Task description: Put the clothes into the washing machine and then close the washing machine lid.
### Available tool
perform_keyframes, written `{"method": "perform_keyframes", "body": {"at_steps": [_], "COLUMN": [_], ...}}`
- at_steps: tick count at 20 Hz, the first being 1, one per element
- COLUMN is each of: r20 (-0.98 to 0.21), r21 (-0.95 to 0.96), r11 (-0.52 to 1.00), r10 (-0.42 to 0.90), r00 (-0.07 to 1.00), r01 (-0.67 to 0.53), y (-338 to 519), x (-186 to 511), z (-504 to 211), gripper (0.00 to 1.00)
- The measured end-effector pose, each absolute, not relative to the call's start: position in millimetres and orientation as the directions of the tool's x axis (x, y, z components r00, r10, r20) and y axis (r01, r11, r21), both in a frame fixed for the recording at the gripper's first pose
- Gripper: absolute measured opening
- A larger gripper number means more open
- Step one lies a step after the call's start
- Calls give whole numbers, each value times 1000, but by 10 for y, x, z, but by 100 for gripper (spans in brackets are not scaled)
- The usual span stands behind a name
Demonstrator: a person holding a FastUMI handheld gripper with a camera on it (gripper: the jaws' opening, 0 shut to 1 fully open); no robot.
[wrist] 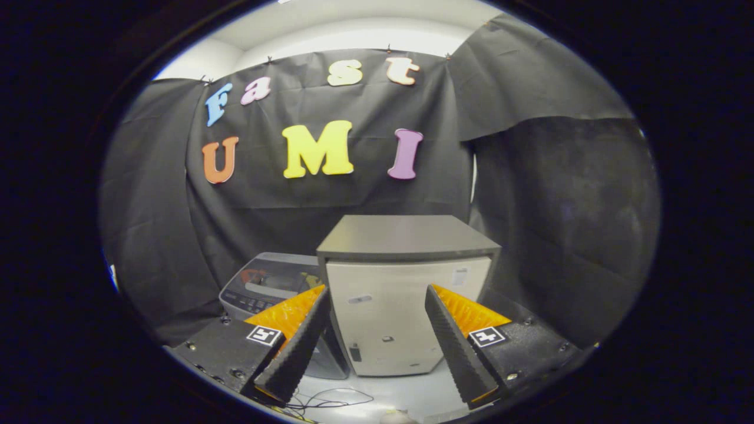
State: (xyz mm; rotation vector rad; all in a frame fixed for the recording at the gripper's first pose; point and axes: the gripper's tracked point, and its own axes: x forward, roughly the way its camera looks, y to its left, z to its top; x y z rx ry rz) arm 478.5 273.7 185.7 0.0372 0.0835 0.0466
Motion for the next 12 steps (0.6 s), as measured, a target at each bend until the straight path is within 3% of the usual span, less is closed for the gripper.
{"method": "perform_keyframes", "body": {"at_steps": [12], "r20": [-125], "r21": [40], "r11": [999], "r10": [30], "r00": [992], "r01": [-25], "y": [2304], "x": [4214], "z": [1550], "gripper": [100]}}
